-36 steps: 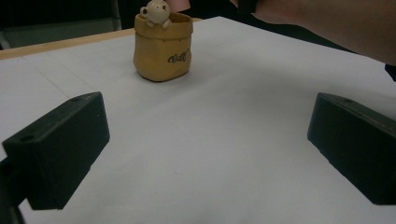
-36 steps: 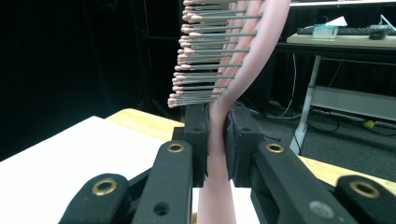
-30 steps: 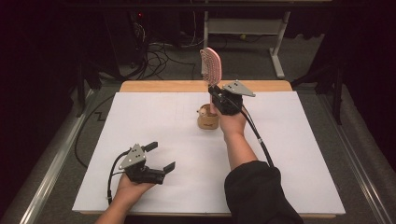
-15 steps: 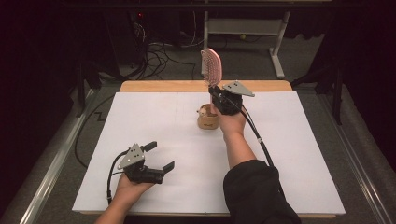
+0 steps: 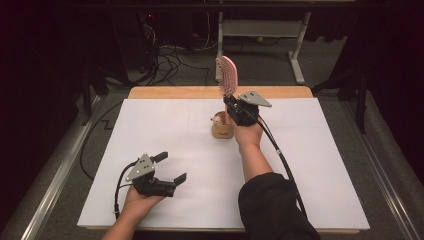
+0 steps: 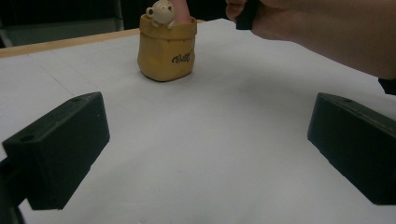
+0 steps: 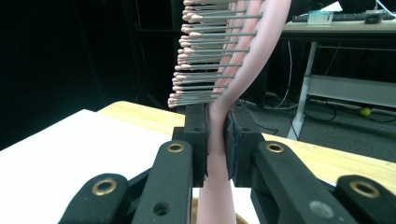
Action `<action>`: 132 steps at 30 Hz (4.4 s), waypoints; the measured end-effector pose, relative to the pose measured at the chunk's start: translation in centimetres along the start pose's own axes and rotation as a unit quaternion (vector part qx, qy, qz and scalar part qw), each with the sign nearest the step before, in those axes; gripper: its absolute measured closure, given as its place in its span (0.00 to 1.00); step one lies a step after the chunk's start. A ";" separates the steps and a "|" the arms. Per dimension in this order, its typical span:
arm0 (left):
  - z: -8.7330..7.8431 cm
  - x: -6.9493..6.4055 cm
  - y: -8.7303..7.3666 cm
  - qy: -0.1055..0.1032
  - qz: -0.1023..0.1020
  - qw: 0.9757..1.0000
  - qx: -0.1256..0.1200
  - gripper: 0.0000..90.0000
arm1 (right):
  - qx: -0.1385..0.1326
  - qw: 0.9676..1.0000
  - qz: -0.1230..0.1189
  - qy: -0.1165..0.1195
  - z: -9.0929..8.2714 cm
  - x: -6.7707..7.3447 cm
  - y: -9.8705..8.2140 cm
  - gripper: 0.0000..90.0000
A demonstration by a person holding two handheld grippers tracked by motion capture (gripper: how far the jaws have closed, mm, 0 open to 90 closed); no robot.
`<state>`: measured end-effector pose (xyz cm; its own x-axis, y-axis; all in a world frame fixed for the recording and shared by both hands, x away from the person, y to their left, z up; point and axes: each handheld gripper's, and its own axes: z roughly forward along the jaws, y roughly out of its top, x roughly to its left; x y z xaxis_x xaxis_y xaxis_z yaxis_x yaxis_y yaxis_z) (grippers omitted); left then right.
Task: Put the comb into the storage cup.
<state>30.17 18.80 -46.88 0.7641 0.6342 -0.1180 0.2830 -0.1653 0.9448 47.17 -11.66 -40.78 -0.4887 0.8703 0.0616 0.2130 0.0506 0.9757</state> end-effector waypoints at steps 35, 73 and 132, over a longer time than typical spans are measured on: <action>0.0 -0.1 0.0 0.000 0.005 1.000 0.005 0.00 | -0.007 0.999 0.032 -0.010 0.3 0.1 -1.8 0.91; 0.1 -0.2 -0.1 -0.002 0.007 1.000 0.008 0.00 | 0.017 0.998 0.064 -0.015 0.5 -0.2 -4.2 0.91; 0.3 -0.2 -0.3 -0.006 0.006 1.000 0.018 0.00 | 0.041 0.995 0.080 -0.037 0.1 -2.0 -4.4 0.80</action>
<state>30.11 18.47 -47.27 0.7745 0.6230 -0.1101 0.2934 -0.1996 0.9349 47.36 -13.59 -45.19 -0.3793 0.9042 0.1965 0.3539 -0.0545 0.9337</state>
